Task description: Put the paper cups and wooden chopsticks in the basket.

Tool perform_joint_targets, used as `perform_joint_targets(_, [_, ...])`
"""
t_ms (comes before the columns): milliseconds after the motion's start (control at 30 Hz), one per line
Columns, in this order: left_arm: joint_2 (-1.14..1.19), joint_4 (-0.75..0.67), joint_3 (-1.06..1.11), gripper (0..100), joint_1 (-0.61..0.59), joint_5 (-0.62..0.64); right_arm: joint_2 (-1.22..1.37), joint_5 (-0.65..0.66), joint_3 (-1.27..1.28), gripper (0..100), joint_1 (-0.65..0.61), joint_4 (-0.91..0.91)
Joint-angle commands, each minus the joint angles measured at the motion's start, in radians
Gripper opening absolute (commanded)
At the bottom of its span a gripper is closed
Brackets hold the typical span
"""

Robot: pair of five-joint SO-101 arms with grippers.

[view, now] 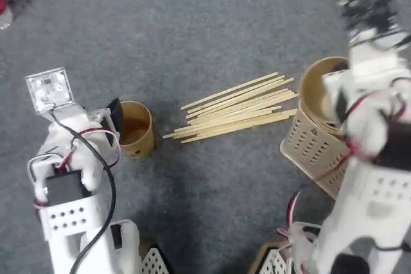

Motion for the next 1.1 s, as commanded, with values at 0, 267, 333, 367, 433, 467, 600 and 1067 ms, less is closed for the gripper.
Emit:
perform_joint_targets(0, [-0.021,-0.023,0.008,24,-0.002,0.012,0.047,0.017,-0.037,0.7,0.136,-0.035])
perform_joint_targets(267, [-0.021,-0.023,0.010,24,-0.002,0.012,-0.024,0.009,-0.043,0.7,0.124,-0.012])
perform_joint_targets(333, [-0.021,-0.023,0.007,25,-0.005,-0.005,-0.110,0.009,-0.041,0.7,0.107,-0.015])
perform_joint_targets(367, [-0.021,-0.023,0.005,25,-0.005,-0.037,-0.153,0.009,-0.040,0.7,0.107,-0.021])
perform_joint_targets(433, [-0.020,-0.021,0.008,25,-0.002,-0.106,-0.216,0.009,-0.031,0.7,0.110,-0.027])
perform_joint_targets(467, [-0.020,-0.021,0.010,25,-0.002,-0.135,-0.228,0.014,-0.009,0.7,0.116,-0.035])
perform_joint_targets(600, [-0.018,-0.023,0.035,25,-0.008,-0.236,-0.236,0.009,0.118,0.7,0.196,-0.061])
perform_joint_targets(1067, [0.189,0.012,0.001,25,-0.072,-0.278,-0.437,0.017,0.456,0.7,0.263,-0.249])
